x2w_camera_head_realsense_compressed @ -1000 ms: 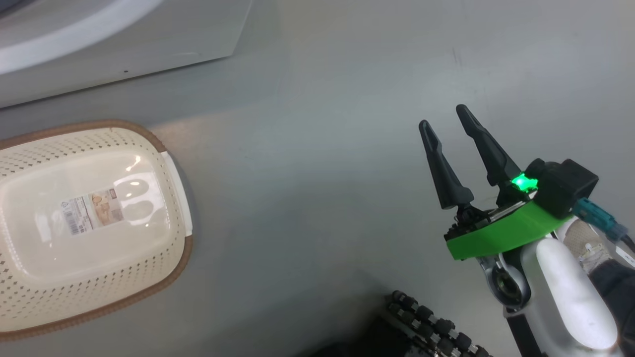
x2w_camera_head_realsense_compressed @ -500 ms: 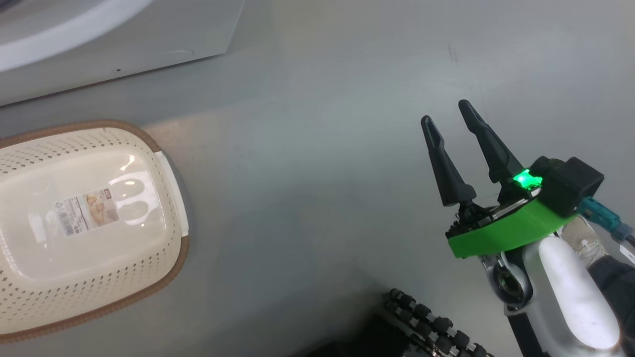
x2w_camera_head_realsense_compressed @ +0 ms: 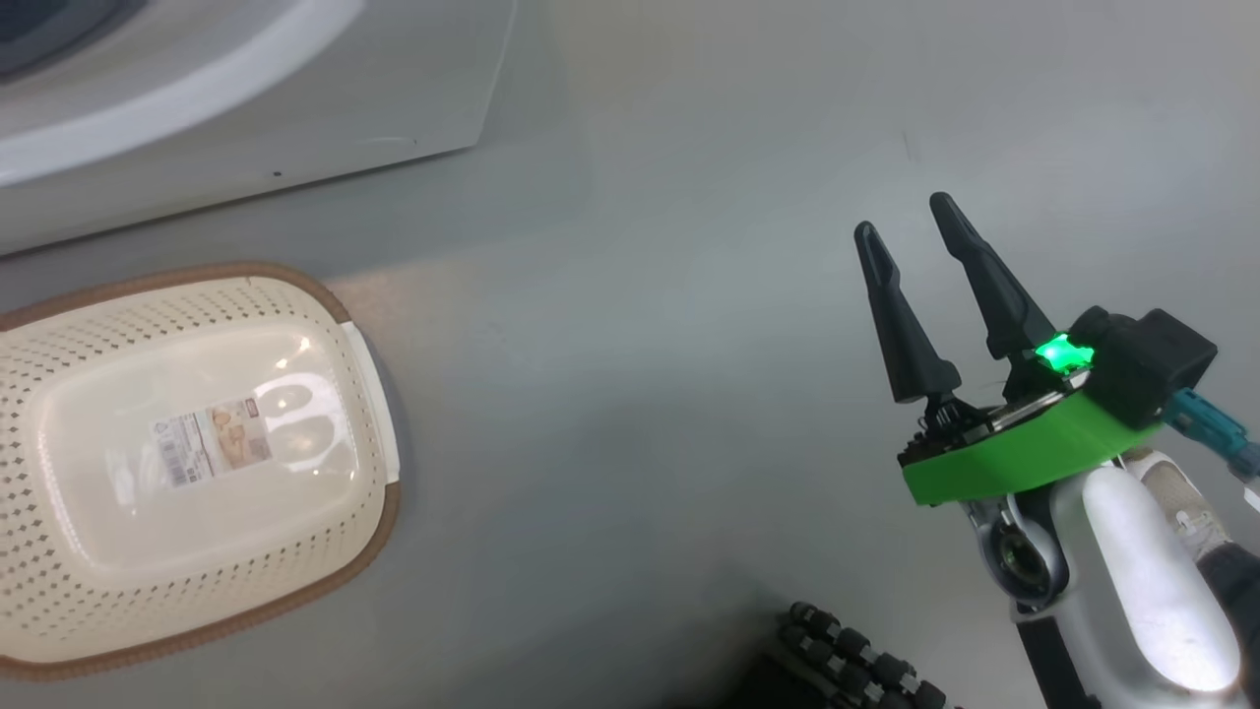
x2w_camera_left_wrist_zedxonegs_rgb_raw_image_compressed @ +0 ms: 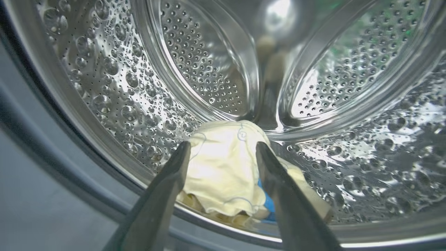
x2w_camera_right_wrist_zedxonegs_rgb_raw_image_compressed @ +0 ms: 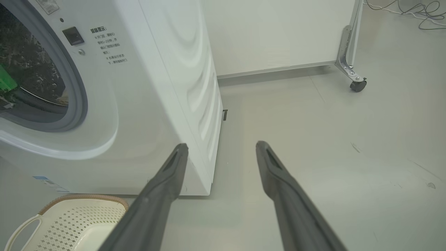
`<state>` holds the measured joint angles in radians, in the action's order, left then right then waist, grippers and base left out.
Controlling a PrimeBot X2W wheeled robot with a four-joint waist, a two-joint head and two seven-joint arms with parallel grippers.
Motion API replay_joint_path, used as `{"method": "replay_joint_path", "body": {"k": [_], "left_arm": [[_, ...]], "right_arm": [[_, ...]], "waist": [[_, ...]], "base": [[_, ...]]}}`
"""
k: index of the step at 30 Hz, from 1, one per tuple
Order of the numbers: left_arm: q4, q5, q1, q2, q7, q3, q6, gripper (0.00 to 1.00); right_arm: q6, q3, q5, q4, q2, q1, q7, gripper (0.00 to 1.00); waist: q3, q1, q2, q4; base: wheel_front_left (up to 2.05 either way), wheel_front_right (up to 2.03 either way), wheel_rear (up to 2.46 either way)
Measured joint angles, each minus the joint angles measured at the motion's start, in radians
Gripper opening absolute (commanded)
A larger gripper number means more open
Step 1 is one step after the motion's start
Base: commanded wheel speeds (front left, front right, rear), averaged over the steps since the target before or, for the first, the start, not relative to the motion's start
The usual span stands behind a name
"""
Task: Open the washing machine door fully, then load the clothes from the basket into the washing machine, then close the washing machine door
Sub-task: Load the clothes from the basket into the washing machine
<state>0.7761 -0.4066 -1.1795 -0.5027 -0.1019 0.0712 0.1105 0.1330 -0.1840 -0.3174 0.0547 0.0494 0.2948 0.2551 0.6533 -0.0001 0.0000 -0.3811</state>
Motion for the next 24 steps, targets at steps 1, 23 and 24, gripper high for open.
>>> {"method": "replay_joint_path", "body": {"k": [1,23,24], "left_arm": [[-0.005,0.000,0.025,0.007,-0.014,0.000,0.006,1.00],[-0.443,-0.033,0.763,0.176,-0.142,0.005,0.123,1.00],[-0.463,-0.033,0.797,0.182,-0.145,0.006,0.128,1.00]], "right_arm": [[0.000,0.003,0.002,0.000,0.000,0.000,0.000,1.00],[0.000,0.080,0.083,0.013,0.010,-0.123,-0.026,1.00],[0.000,0.081,0.086,0.009,0.012,-0.131,-0.029,1.00]], "waist": [[-0.009,0.0000,0.0000,0.002],[-0.265,-0.0001,0.0001,0.108],[-0.279,-0.0001,0.0001,0.114]], "base": [[0.00,0.00,0.00],[0.00,0.00,0.00],[0.00,0.00,0.00]]}}
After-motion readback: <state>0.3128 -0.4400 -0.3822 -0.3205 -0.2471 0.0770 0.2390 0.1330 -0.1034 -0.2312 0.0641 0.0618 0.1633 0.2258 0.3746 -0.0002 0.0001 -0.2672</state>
